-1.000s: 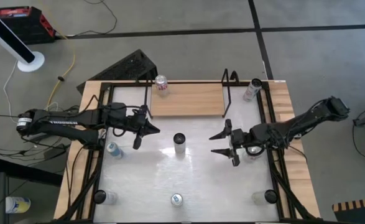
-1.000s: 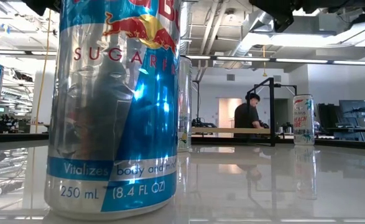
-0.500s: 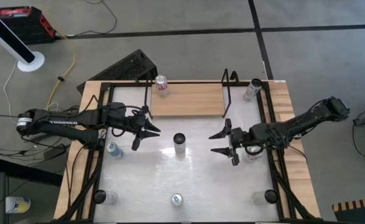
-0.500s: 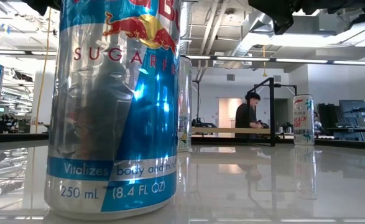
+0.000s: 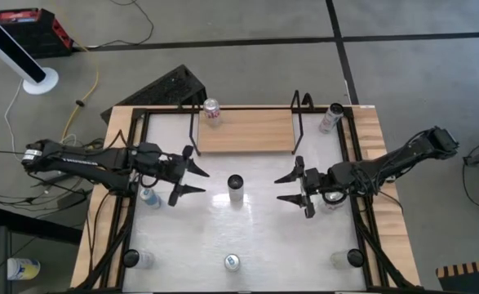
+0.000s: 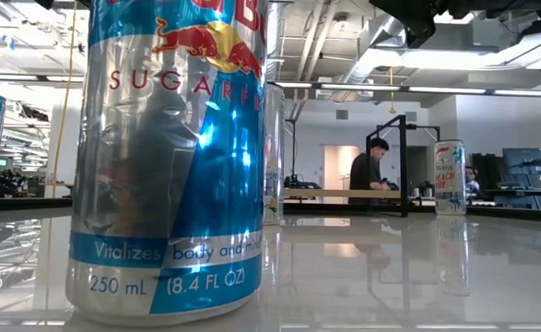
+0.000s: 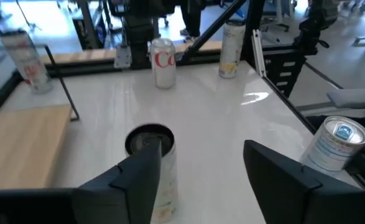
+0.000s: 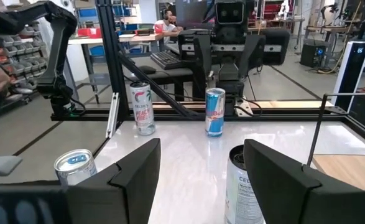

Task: Place canned beverage on shelf
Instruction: Put the top left blue soda can on the shelf

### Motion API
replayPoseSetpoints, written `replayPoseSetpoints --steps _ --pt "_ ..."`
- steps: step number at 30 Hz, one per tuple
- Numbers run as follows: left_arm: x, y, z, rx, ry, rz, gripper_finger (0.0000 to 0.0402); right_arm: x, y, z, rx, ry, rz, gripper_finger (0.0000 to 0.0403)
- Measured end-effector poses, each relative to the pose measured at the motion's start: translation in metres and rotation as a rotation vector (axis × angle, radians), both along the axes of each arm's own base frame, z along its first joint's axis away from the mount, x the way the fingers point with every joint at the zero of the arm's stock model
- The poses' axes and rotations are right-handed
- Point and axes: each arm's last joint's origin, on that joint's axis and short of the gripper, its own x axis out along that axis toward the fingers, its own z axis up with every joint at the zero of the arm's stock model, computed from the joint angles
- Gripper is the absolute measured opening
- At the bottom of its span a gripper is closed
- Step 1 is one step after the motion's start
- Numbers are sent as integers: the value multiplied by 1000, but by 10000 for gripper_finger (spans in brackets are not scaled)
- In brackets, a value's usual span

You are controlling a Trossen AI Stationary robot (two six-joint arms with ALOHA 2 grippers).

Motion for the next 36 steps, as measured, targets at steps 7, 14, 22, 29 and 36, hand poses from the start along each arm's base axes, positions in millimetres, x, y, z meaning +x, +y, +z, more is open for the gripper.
replayPoseSetpoints --steps 7,14,22,29,36 --pt "-16 2 14 42 -80 56 220 3 -11 0 -14 -1 -55 255" --pt "-29 4 23 45 -140 99 220 6 -25 4 -98 -49 -123 255" --pt "-41 5 28 57 -167 99 220 8 -42 6 -119 -57 -202 255" --pt "-50 8 33 -28 -194 206 220 9 -61 17 -97 -122 -289 255" --pt "-67 8 24 -107 -76 246 220 19 -60 23 -73 -35 -284 255"
